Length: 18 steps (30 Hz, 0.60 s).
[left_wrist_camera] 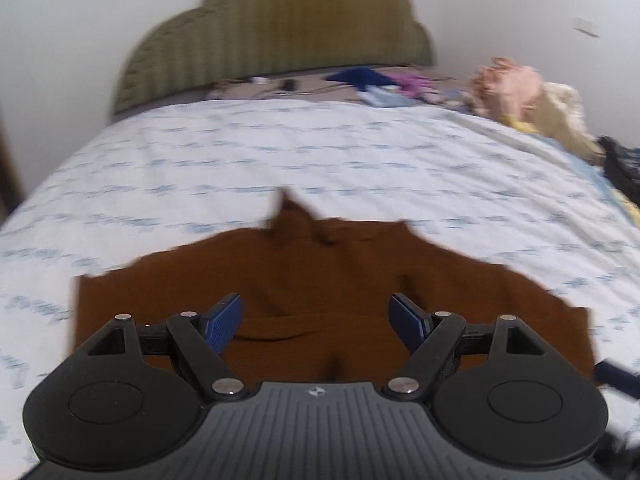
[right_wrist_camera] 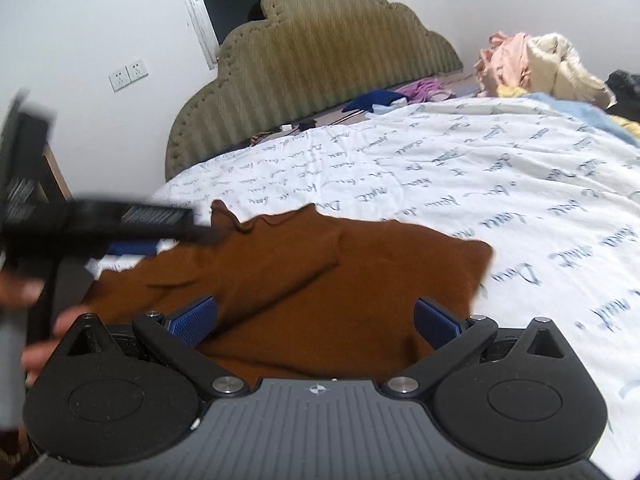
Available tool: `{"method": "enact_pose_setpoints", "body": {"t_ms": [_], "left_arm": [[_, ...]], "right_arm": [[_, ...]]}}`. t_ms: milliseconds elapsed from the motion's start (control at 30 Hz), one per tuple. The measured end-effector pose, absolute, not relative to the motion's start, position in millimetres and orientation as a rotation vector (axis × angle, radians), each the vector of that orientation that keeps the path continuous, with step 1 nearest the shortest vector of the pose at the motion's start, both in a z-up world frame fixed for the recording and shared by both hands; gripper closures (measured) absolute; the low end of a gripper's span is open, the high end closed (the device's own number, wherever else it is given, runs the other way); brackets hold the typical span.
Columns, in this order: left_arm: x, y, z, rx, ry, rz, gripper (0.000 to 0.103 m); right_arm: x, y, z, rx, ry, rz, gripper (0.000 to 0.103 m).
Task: Fold small clothes
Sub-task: 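Move the right gripper toward the sweater hem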
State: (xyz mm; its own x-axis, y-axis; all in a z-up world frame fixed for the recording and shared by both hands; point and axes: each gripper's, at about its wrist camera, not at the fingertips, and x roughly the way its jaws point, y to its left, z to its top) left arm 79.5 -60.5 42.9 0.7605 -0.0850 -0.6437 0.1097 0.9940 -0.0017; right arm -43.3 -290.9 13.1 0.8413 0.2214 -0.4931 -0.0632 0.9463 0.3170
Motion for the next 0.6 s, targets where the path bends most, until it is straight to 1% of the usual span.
{"method": "enact_pose_setpoints", "body": {"t_ms": [67, 233, 367, 600], "left_arm": [[78.7, -43.8, 39.4, 0.052, 0.701, -0.048, 0.023], [79.1, -15.6, 20.9, 0.052, 0.753, 0.018, 0.023], [78.2, -11.7, 6.5, 0.068, 0.787, 0.026, 0.023], [77.8, -13.4, -9.7, 0.093, 0.801, 0.029, 0.023]], "right_arm": [[-28.1, -282.3, 12.9, 0.249, 0.579, 0.148, 0.0], [11.0, -237.4, 8.9, 0.009, 0.606, 0.071, 0.0], [38.1, -208.2, 5.9, -0.048, 0.641, 0.102, 0.0], [58.8, -175.6, -10.8, -0.308, 0.677, -0.061, 0.0]]}}
